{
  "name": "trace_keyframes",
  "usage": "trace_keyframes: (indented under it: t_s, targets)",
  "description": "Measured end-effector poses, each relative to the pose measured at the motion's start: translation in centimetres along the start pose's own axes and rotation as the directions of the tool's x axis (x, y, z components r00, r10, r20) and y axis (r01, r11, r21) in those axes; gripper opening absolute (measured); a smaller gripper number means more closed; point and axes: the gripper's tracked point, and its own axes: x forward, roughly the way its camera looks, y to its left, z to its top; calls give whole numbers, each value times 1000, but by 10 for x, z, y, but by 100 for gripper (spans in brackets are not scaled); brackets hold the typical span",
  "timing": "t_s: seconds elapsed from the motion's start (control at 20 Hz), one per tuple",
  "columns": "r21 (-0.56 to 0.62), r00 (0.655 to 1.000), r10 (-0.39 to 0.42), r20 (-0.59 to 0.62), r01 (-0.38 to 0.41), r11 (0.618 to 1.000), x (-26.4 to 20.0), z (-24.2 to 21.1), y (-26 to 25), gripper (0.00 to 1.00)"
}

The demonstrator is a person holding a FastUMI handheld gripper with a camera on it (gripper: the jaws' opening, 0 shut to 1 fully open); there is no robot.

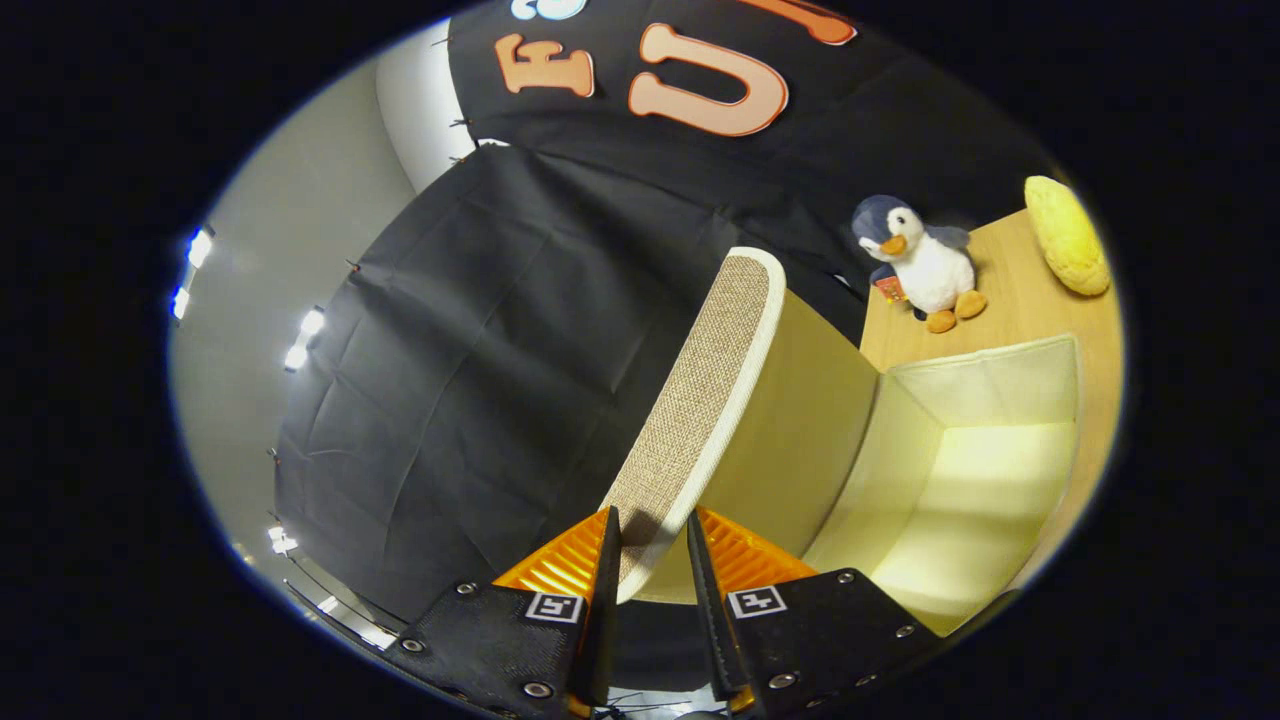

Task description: Open the storage box then place both shoes into the box .Put the left shoe in first, then the right shoe, with the right side of both shoes facing outward in a uniform manner.

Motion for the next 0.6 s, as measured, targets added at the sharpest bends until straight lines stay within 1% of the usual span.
trace_keyframes:
  t_s: [0.15, 0.25, 0.3, 0.45, 0.6]
  targets:
    - [-62, 999, -45, 10, 46, 997, 35, 0, 4, 38]
    - [-92, 996, -86, 17, 87, 992, 46, 2, 0, 38]
    - [-96, 995, -95, 18, 96, 991, 46, -1, 0, 46]
    - [-140, 987, -151, 56, 158, 977, 33, 6, -10, 55]
    - [-175, 973, -211, 97, 225, 959, 16, 28, -16, 64]
